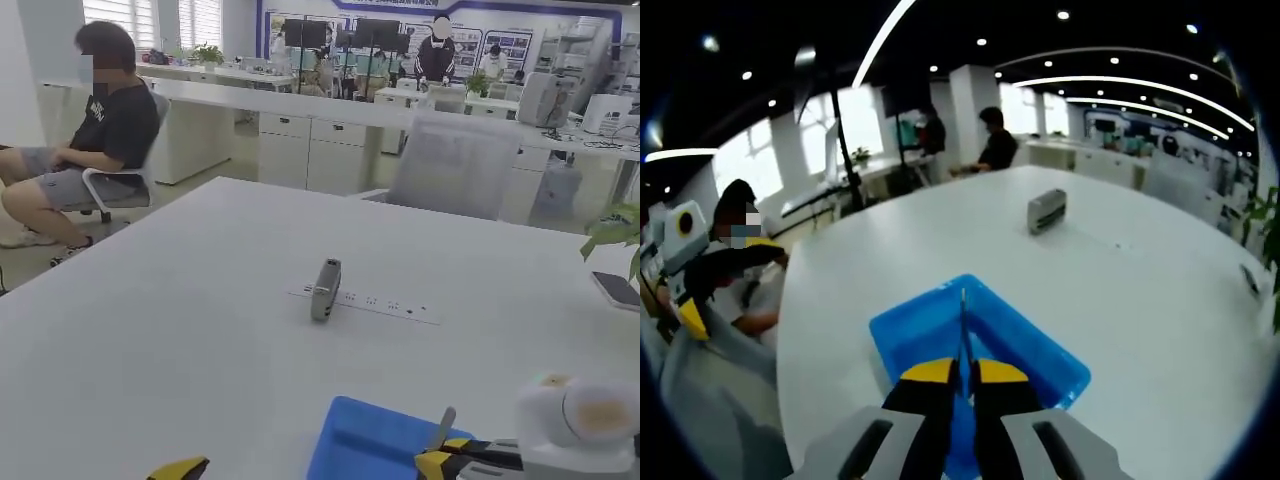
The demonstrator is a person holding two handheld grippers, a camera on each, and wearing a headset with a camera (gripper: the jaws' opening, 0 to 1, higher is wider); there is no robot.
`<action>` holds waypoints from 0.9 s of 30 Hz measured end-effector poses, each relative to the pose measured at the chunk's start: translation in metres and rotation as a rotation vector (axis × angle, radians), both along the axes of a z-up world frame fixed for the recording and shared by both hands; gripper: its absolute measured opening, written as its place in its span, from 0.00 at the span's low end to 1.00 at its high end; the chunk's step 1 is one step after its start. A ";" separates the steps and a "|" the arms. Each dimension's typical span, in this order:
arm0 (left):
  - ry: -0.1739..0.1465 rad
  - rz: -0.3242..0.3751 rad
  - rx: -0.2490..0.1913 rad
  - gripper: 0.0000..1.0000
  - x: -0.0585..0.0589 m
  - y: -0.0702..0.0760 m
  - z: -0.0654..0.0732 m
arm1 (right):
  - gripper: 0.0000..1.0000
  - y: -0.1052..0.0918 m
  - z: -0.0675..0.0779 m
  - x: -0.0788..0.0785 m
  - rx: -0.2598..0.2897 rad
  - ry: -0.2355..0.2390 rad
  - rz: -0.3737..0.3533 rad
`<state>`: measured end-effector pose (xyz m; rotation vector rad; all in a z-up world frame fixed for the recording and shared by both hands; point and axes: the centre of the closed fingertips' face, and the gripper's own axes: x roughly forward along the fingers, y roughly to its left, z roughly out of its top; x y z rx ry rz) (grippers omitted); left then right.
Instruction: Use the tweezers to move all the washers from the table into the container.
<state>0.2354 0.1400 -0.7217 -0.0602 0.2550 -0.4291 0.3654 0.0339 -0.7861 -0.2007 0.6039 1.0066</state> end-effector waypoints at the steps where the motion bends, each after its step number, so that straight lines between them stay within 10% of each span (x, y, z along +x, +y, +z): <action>1: 0.000 0.001 -0.002 0.83 0.000 0.000 0.000 | 0.03 0.000 0.001 -0.001 0.001 -0.002 0.000; 27: -0.003 0.000 -0.004 0.82 0.000 0.000 0.001 | 0.03 0.007 0.046 -0.042 0.088 -0.038 0.056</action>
